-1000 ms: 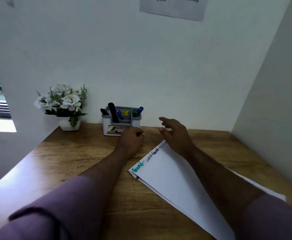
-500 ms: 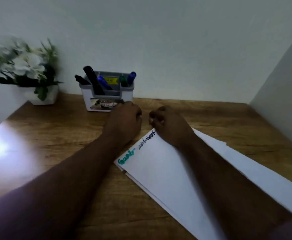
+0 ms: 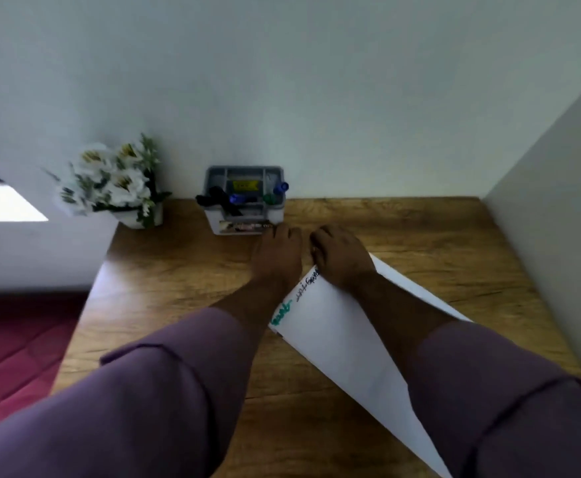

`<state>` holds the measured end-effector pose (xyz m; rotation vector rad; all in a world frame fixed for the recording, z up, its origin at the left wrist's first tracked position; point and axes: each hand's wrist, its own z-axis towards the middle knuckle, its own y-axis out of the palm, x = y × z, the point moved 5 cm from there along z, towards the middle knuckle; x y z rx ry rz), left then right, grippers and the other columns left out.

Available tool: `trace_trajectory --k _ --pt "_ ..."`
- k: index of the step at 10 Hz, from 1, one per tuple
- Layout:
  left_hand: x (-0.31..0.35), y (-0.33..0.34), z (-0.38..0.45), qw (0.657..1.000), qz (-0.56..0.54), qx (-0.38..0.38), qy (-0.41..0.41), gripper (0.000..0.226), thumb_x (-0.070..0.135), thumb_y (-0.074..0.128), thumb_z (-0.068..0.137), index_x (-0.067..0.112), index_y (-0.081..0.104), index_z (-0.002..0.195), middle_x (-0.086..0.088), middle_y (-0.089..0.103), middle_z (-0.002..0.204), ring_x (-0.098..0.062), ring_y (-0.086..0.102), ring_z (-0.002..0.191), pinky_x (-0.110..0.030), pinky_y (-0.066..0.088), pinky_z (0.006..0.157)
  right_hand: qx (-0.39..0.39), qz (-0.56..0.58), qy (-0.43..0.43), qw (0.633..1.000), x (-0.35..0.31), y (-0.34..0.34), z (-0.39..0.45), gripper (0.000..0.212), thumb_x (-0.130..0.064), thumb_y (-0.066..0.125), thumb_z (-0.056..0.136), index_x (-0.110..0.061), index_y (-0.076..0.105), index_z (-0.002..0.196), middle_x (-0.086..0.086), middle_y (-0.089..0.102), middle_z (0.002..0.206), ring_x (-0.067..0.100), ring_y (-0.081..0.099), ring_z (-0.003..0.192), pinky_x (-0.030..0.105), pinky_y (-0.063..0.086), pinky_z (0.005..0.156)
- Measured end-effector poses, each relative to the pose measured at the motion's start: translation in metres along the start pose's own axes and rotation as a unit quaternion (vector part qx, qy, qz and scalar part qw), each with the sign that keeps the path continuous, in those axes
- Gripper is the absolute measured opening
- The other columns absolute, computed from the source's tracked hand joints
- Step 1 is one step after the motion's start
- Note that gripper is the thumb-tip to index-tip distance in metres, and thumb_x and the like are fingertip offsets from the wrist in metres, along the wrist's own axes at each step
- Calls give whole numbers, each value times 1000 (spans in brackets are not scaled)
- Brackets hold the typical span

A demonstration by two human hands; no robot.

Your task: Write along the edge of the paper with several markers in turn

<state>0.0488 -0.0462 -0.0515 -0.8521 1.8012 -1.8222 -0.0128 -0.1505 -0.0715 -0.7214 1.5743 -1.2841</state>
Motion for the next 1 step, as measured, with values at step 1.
trace_trajectory --k 1 --pt "16 -38 -11 991 -68 -100 53 27 16 45 93 6 59 114 -16 58 122 -32 54 111 -33 40 86 -118 -20 35 992 -14 -29 7 29 -33 46 92 -15 61 109 15 55 121 37 53 111 43 44 89"
